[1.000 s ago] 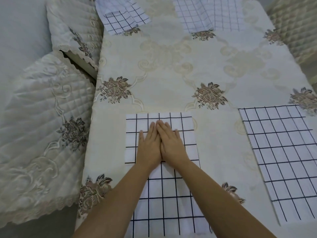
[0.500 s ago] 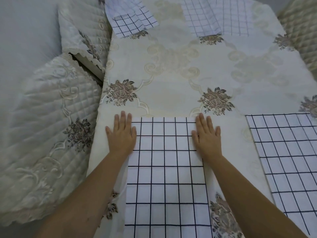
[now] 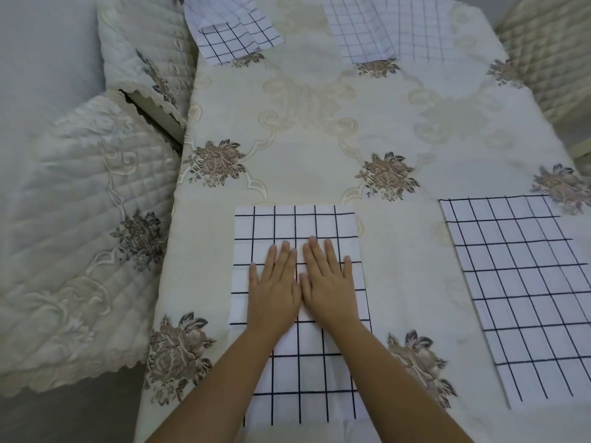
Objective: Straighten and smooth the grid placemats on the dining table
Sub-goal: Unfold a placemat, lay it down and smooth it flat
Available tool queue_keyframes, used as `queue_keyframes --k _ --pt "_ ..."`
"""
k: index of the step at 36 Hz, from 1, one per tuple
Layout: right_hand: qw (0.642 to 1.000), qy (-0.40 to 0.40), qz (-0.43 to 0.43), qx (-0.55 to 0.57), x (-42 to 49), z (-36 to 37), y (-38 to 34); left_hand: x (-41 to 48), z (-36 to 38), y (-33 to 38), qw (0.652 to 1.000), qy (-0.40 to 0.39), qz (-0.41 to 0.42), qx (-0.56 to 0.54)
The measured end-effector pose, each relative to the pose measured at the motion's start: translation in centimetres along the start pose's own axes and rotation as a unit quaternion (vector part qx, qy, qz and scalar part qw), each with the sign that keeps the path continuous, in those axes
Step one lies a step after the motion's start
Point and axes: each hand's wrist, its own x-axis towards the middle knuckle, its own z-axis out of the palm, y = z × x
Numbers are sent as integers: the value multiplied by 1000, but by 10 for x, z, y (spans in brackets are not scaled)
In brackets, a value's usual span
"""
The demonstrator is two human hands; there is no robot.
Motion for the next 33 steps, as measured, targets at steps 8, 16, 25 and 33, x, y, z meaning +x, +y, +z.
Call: queue_keyframes --k 8,16,25,33 --pt "994 -59 88 12 -8 -19 47 -8 -14 -46 999 6 -40 2" --pt "991 -56 117 -30 -21 -32 41 -17 -24 -54 996 32 -75 -37" --pt "1000 11 -9 14 -91 13 -23 -78 0 8 997 -30 30 -58" --pt "997 -1 79 25 -97 -9 28 -85 -14 -30 999 -50 -1 6"
